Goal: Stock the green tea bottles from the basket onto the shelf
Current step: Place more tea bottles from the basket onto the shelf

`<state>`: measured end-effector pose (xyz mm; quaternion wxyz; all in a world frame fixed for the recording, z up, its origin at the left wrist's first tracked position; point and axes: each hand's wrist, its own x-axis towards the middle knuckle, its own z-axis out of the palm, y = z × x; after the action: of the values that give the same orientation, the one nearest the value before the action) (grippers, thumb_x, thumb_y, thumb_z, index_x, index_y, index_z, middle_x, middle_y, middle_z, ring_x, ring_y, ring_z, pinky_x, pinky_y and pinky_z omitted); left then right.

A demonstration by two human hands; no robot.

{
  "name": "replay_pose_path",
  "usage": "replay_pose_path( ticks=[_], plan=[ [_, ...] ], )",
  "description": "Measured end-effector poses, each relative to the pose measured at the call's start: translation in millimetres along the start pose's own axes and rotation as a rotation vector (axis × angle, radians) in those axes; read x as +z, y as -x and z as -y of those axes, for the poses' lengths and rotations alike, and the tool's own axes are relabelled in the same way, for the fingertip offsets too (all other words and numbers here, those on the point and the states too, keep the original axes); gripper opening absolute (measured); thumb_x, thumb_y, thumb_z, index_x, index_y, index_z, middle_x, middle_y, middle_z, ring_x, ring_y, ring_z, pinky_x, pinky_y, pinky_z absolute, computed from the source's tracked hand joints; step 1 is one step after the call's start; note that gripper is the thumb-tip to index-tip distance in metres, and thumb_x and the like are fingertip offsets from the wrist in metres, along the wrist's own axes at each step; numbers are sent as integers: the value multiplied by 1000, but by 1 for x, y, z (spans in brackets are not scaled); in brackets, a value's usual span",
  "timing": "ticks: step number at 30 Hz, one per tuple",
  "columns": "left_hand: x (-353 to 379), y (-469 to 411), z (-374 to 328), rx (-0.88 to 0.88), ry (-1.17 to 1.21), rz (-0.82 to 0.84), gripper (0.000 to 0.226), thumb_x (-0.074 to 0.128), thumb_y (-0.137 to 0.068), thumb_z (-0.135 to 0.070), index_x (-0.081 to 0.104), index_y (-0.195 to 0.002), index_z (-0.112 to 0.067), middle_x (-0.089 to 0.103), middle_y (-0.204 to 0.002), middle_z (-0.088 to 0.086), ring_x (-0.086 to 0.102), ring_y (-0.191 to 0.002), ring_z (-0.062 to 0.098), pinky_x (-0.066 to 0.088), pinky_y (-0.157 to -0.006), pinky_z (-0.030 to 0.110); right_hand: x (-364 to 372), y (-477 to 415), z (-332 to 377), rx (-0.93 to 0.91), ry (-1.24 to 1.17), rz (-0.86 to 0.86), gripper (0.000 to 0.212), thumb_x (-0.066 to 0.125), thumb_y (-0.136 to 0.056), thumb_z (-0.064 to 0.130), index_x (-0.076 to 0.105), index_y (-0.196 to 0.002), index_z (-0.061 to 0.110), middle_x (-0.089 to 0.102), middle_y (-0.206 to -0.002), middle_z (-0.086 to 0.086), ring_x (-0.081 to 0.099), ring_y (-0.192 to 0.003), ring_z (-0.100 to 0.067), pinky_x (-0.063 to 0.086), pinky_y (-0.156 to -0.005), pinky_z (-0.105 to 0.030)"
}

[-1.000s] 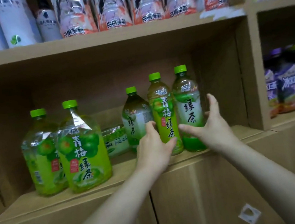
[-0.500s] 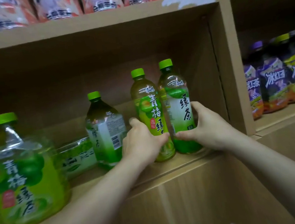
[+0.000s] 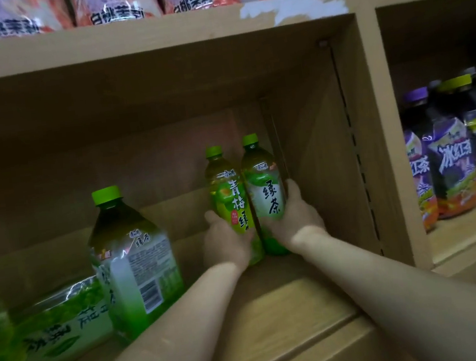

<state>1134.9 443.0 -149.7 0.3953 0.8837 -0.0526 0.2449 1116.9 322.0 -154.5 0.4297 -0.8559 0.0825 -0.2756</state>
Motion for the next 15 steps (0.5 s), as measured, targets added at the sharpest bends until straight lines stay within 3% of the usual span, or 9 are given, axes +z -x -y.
replay_pose_path(
  ticks=[3, 6, 11, 15],
  plan=[
    [4, -8, 4, 26, 107, -59, 51, 69, -84, -21, 35, -119, -6, 64, -112, 15, 62, -100, 34, 44, -74, 33, 4, -7, -3, -40, -59, -83, 73, 65, -87, 21, 20, -143, 31, 66, -120, -7, 63, -107, -31, 44, -78, -33],
    [14, -15, 6, -7, 117, -75, 46, 68, -84, -20, 37, -115, -5, 63, -110, 17, 62, -99, 35, 46, -74, 36, 6, -15, -2, -50, -63, -93, 61, 71, -82, 22, 32, -128, 29, 67, -111, -5, 66, -98, -30, 43, -72, -29],
    [24, -27, 11, -38, 126, -58, 53, 74, -79, -21, 38, -116, -7, 65, -108, 17, 63, -98, 35, 45, -71, 35, 18, -29, -7, -51, -25, -127, 50, 73, -81, 24, 39, -118, 26, 68, -110, -6, 65, -100, -31, 49, -76, -34],
    [28, -36, 16, -54, 152, -48, 44, 74, -79, -15, 43, -109, -7, 64, -110, 17, 62, -100, 34, 48, -77, 38, 26, -39, -12, -99, 5, -156, 46, 73, -82, 20, 44, -118, 23, 69, -112, -4, 66, -101, -27, 49, -74, -30]
  ],
)
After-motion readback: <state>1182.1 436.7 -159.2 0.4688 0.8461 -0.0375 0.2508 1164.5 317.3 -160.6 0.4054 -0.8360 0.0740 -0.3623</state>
